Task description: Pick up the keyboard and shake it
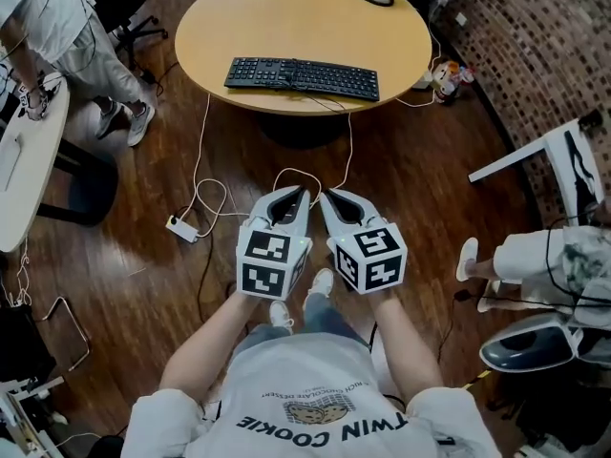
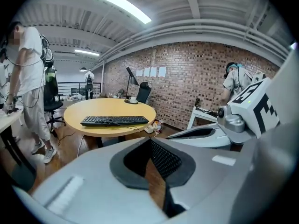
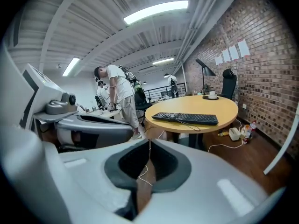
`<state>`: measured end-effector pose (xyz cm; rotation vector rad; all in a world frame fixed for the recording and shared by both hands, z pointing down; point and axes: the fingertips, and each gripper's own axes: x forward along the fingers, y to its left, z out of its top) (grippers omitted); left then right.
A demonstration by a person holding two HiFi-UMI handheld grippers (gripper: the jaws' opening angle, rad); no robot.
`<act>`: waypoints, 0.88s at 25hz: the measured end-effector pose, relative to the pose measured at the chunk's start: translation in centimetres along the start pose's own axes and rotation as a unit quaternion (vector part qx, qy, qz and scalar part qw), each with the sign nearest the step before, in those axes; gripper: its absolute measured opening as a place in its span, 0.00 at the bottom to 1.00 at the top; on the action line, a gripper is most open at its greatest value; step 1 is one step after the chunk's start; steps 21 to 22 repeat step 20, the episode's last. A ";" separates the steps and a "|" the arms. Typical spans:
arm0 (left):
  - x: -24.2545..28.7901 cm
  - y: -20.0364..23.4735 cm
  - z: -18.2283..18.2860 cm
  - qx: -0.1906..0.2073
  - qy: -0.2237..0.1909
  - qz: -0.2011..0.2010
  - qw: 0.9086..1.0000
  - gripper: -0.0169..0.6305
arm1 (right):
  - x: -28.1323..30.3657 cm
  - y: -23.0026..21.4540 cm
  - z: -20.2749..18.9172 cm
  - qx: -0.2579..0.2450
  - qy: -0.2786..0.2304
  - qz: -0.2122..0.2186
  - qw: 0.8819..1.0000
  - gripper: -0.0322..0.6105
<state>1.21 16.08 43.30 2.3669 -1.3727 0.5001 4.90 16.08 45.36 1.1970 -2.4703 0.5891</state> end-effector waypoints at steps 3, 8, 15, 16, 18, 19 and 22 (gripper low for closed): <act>-3.2 0.7 -0.9 -0.001 -0.013 -0.006 1.000 0.04 | -0.6 3.2 -0.4 0.018 -0.017 -0.011 1.000 0.06; -7.7 1.4 -2.3 0.000 -0.027 -0.012 1.000 0.04 | -2.1 8.1 -1.2 0.036 -0.035 -0.026 0.998 0.06; -11.2 0.7 -3.4 0.011 -0.035 -0.029 0.999 0.04 | -4.0 11.7 -2.1 0.043 -0.051 -0.047 0.997 0.06; -11.7 0.4 -3.4 0.012 -0.035 -0.032 0.999 0.04 | -4.5 12.0 -2.1 0.044 -0.055 -0.049 0.996 0.06; -12.8 -0.3 -3.3 0.009 -0.036 -0.038 0.999 0.04 | -5.6 12.7 -1.9 0.045 -0.059 -0.051 0.996 0.06; -13.3 -0.8 -3.2 0.006 -0.037 -0.042 0.998 0.04 | -6.2 13.0 -1.8 0.046 -0.059 -0.052 0.996 0.06; -13.9 -1.3 -3.0 0.003 -0.037 -0.045 0.998 0.04 | -6.8 13.3 -1.7 0.047 -0.060 -0.052 0.996 0.06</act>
